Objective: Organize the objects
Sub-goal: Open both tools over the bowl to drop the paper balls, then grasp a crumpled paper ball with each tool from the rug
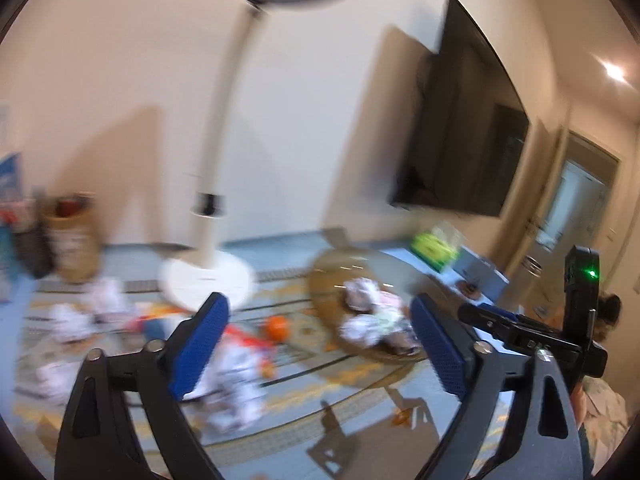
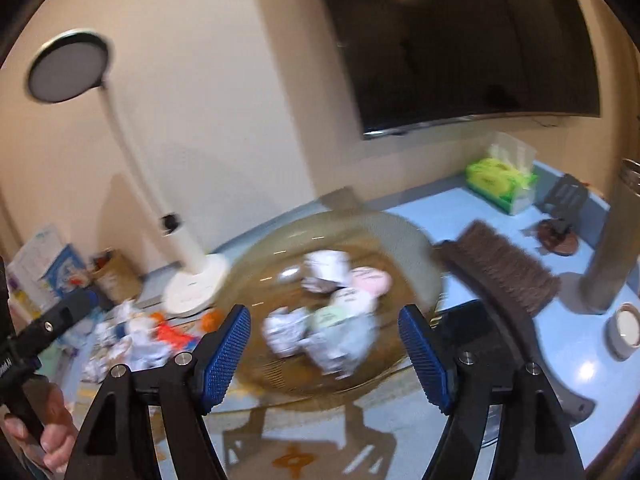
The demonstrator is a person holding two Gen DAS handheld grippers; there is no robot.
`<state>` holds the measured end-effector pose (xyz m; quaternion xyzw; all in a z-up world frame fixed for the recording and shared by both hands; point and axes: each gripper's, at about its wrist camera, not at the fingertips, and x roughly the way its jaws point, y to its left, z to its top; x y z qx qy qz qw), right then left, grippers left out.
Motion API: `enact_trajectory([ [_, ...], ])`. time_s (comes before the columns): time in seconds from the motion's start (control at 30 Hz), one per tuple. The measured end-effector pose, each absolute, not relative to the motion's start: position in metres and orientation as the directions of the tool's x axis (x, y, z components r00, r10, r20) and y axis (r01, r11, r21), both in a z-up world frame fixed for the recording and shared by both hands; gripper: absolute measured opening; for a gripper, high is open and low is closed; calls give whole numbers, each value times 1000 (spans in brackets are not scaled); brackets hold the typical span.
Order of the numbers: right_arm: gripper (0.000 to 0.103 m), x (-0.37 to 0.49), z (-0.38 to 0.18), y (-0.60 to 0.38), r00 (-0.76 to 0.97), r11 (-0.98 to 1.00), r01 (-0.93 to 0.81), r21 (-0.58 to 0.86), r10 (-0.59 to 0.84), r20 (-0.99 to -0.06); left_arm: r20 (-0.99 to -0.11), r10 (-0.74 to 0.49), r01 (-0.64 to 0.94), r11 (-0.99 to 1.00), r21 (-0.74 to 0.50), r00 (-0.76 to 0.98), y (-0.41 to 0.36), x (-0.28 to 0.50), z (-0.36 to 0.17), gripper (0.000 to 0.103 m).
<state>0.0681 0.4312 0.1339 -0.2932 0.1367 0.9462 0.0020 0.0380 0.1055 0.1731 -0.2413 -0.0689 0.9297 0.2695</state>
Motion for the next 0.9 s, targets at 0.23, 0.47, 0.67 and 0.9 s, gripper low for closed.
enact_trajectory([
  [0.23,85,76,128,322,-800,-961,137,240,-250,-546,-426,266,-173,-954,-244,-865,-18,65,147,103],
  [0.47,85,58,54,258,-724,-947,195,253,-314,-615,-565,151,-12,-970,-242,-811,-67,46,57,102],
  [0.67,85,53,27,250,-713,-964,160,212,-261,-650,-585,161,-27,-973,-230,-795,-64,38,33,102],
  [0.9,89,51,22,253,-693,-959,162,232,-278,-665,-584,187,-25,-962,-273,-790,-70,40,30,102],
])
